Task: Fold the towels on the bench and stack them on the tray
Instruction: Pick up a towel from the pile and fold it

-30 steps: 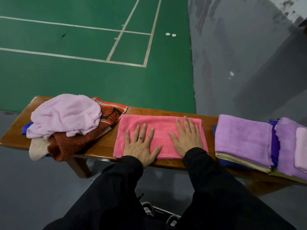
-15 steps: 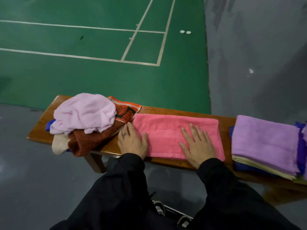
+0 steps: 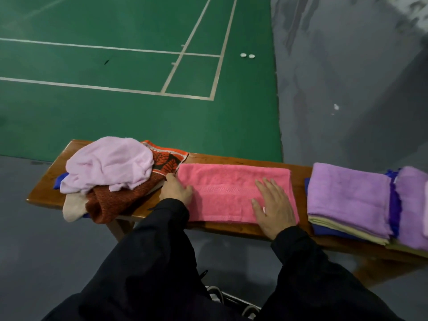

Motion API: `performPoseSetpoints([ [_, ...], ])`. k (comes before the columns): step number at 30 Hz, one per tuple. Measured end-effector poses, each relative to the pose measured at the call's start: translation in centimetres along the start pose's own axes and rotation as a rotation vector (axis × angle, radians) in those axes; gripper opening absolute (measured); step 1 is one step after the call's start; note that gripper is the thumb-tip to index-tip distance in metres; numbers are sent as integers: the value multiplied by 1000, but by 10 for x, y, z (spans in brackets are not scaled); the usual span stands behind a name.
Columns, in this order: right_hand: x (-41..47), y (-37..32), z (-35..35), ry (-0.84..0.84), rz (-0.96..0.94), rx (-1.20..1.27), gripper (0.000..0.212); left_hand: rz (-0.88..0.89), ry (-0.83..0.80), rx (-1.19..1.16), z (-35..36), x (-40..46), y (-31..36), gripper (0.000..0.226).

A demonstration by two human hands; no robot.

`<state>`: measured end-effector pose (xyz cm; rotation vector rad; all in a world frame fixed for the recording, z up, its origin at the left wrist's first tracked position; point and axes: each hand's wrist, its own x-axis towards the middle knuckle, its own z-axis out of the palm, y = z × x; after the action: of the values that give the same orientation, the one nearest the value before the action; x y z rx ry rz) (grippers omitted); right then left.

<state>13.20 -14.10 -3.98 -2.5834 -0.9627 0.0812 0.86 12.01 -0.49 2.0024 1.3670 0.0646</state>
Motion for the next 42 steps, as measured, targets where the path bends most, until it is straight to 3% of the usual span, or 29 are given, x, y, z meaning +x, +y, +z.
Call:
performPoseSetpoints([
  [3, 3, 9, -2, -84, 181, -59, 67, -97, -56, -148, -5, 11, -6, 54],
  [8, -3, 13, 0, -37, 136, -111, 77, -259, -95, -468, -16, 24, -1, 65],
  [11, -7, 15, 1, -21, 129, -79, 75, -287, -250, -514, -19, 32, -4, 60],
  [15, -15, 17, -1, 33, 132, 98, 74, -170, -244, -516, -17, 31, -8, 32],
  [20, -34, 28, 0, 141, 48, 186, 68, 138, -122, -8, -20, 24, -9, 27],
  [22, -40, 32, 0, 162, 40, 227, 63, 227, -86, 60, -24, 18, -9, 31],
  [27, -44, 32, -5, 187, 38, 341, 78, 345, -12, -121, -33, 4, 10, 25],
  [31, -43, 27, -8, 208, 66, 379, 82, 426, -150, -407, -26, -28, 60, 14],
  [34, -46, 25, -12, 261, 102, 471, 75, 408, -249, -567, 4, -50, 103, 30],
  [42, -99, 31, -32, 401, 143, 683, 60, 507, -300, -482, 83, -96, 160, 47],
])
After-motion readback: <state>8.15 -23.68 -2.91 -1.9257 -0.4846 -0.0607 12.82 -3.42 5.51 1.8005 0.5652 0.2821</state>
